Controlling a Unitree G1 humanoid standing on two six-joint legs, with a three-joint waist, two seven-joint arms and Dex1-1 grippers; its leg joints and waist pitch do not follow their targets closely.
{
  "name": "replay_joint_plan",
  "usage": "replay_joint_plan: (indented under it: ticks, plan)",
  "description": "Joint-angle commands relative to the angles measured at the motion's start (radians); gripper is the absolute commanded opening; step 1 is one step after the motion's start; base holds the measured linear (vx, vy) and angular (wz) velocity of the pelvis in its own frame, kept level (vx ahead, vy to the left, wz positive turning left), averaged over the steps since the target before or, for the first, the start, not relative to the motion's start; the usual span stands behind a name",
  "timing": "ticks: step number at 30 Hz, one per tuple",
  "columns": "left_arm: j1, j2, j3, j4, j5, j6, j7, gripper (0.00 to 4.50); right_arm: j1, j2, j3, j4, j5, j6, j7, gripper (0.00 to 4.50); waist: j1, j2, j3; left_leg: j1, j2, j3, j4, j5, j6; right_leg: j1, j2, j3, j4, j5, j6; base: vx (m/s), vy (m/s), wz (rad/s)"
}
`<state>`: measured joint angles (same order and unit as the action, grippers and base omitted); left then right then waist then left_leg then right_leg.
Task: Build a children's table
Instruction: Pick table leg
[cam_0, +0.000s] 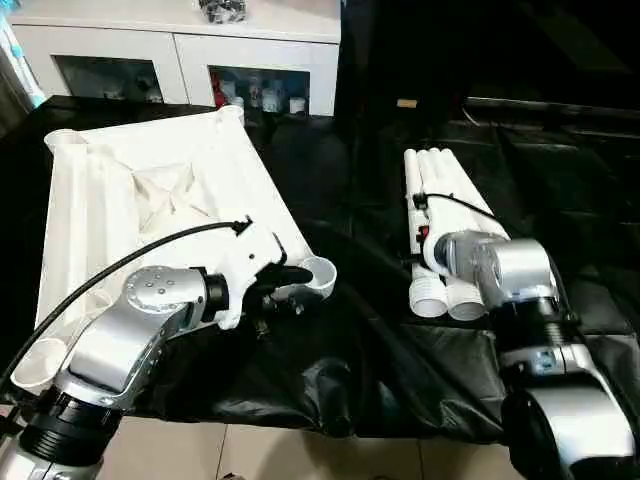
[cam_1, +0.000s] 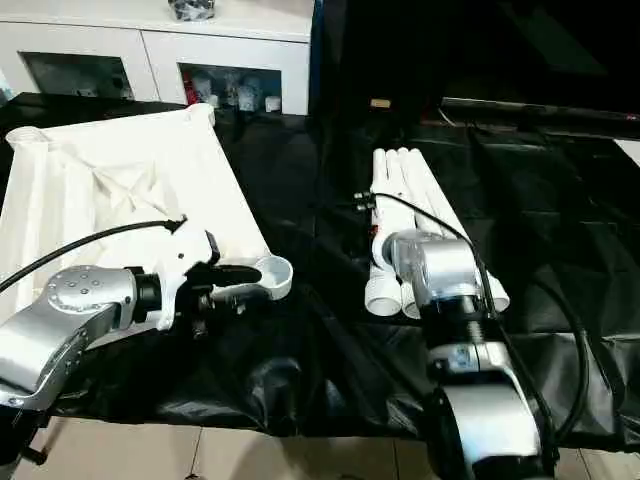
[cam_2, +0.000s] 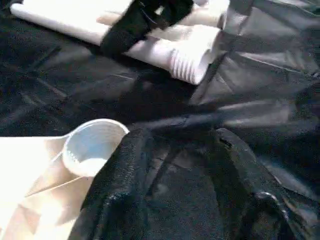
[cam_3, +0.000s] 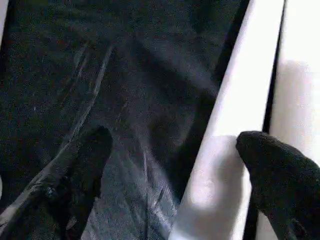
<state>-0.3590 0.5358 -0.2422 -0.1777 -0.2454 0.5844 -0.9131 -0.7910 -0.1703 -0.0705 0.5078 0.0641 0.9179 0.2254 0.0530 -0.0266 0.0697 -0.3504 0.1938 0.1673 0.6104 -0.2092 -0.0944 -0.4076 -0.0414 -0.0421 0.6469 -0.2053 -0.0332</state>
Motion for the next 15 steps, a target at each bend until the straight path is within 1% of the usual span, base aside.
replay_joint_plan:
  ticks: [1, 3, 4, 5, 8, 9, 11, 13, 14, 15]
  plan:
    - [-0.008, 0.011, -0.009, -0.004, 0.003, -0.007, -0.009, 2.41, -0.016, -0.013, -0.008, 0.015, -0.007, 0.022, -0.007, 4.5, -0.001, 0.012, -0.074, -0.001, 0.02, 0.0, -0.066, -0.053, -0.042, 0.065, -0.072, 0.054, -0.071, -0.061, -0.178, 0.0, 0.0, 0.0]
    - [-0.012, 0.017, -0.009, -0.007, -0.005, 0.002, -0.023, 2.6, -0.025, -0.02, -0.006, 0.025, -0.003, 0.041, -0.005, 4.5, -0.001, 0.011, -0.075, -0.002, 0.019, 0.0, -0.065, -0.042, -0.04, 0.067, -0.072, 0.054, -0.069, -0.036, -0.181, 0.0, 0.0, 0.0]
    - [-0.014, 0.02, -0.008, -0.008, -0.007, 0.007, -0.029, 2.74, -0.029, -0.024, -0.002, 0.031, -0.004, 0.052, -0.004, 4.5, -0.001, 0.017, -0.076, -0.002, 0.018, 0.0, -0.064, -0.039, -0.041, 0.067, -0.071, 0.054, -0.068, -0.025, -0.183, 0.0, 0.0, 0.0]
    - [-0.014, 0.02, -0.008, -0.008, -0.007, 0.007, -0.029, 2.82, -0.029, -0.024, -0.002, 0.031, -0.004, 0.052, -0.004, 4.5, -0.001, 0.015, -0.076, -0.002, 0.018, 0.0, -0.064, -0.037, -0.041, 0.068, -0.071, 0.054, -0.068, -0.018, -0.185, 0.0, 0.0, 0.0]
    - [-0.019, 0.024, -0.008, -0.005, -0.007, 0.008, -0.037, 2.91, -0.033, -0.033, 0.018, 0.059, -0.013, 0.071, 0.004, 4.5, -0.001, 0.015, -0.075, -0.001, 0.019, 0.0, -0.065, -0.052, -0.045, 0.067, -0.072, 0.053, -0.069, -0.034, -0.19, 0.0, 0.0, 0.0]
    - [-0.019, 0.024, -0.008, -0.005, -0.007, 0.008, -0.037, 3.17, -0.033, -0.033, 0.018, 0.059, -0.013, 0.071, 0.004, 4.5, -0.001, 0.015, -0.075, 0.0, 0.019, 0.0, -0.065, -0.054, -0.046, 0.067, -0.071, 0.053, -0.07, -0.039, -0.191, 0.0, 0.0, 0.0]
    - [-0.021, 0.02, -0.01, -0.006, -0.016, 0.012, -0.04, 3.25, -0.035, -0.035, 0.022, 0.074, -0.011, 0.074, 0.006, 4.5, -0.001, 0.013, -0.074, -0.002, 0.019, 0.0, -0.065, -0.058, -0.048, 0.068, -0.072, 0.053, -0.071, -0.053, -0.189, 0.0, 0.0, 0.0]
    - [-0.023, 0.013, -0.011, -0.012, -0.026, 0.02, -0.038, 3.5, -0.037, -0.033, 0.021, 0.095, -0.007, 0.074, 0.011, 4.5, -0.001, 0.014, -0.076, -0.003, 0.019, 0.0, -0.064, -0.048, -0.046, 0.069, -0.073, 0.054, -0.068, -0.036, -0.192, 0.0, 0.0, 0.0]
    - [-0.023, 0.01, -0.011, -0.014, -0.027, 0.023, -0.038, 3.5, -0.039, -0.033, 0.021, 0.105, -0.004, 0.075, 0.015, 4.5, -0.001, 0.013, -0.076, -0.003, 0.019, 0.0, -0.064, -0.047, -0.045, 0.069, -0.072, 0.053, -0.068, -0.032, -0.195, 0.0, 0.0, 0.0]
    - [-0.024, 0.005, -0.011, -0.011, -0.02, 0.02, -0.031, 3.65, -0.042, -0.034, 0.031, 0.121, -0.007, 0.074, 0.024, 4.5, -0.001, 0.012, -0.077, -0.003, 0.019, 0.001, -0.063, -0.046, -0.043, 0.069, -0.072, 0.053, -0.068, -0.027, -0.197, 0.0, 0.0, 0.0]
